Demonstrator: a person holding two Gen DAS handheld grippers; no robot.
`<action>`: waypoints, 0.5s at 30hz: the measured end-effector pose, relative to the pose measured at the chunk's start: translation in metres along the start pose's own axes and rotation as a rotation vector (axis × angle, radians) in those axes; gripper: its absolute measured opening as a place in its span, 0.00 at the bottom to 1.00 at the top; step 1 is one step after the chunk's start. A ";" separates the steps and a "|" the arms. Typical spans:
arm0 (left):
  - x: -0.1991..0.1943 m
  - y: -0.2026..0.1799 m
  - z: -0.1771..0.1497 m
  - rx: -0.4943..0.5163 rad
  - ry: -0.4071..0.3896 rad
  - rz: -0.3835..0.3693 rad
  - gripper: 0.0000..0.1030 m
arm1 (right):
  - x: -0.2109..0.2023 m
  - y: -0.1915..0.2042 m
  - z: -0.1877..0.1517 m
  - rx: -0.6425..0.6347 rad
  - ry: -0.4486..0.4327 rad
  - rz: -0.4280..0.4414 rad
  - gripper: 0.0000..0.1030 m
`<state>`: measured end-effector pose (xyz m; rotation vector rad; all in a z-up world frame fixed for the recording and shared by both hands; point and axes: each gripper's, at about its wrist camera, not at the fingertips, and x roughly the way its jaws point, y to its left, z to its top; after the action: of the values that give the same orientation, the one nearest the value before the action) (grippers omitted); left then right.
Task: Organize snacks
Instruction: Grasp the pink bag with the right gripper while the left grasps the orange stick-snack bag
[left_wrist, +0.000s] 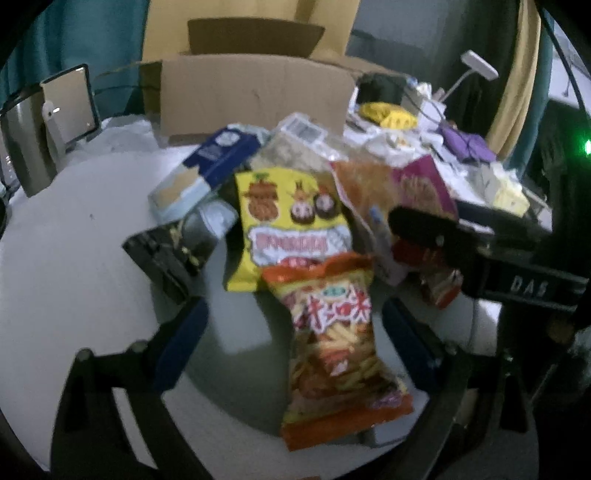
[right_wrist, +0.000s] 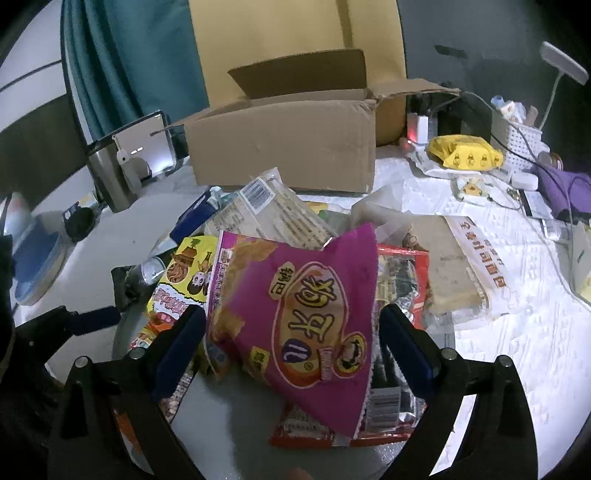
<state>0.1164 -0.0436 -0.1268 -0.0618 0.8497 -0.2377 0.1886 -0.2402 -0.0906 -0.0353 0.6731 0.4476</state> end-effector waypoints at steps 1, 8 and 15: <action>0.003 -0.001 -0.002 0.009 0.013 0.001 0.77 | 0.001 0.000 0.000 -0.001 0.001 0.000 0.94; 0.006 -0.008 -0.005 0.052 0.020 0.000 0.38 | 0.004 0.014 -0.002 -0.102 -0.001 -0.079 0.64; -0.014 -0.011 0.001 0.067 -0.051 -0.018 0.37 | -0.008 0.014 0.002 -0.146 -0.032 -0.077 0.44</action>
<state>0.1058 -0.0514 -0.1142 -0.0129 0.7899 -0.2802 0.1786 -0.2298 -0.0830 -0.1909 0.6045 0.4219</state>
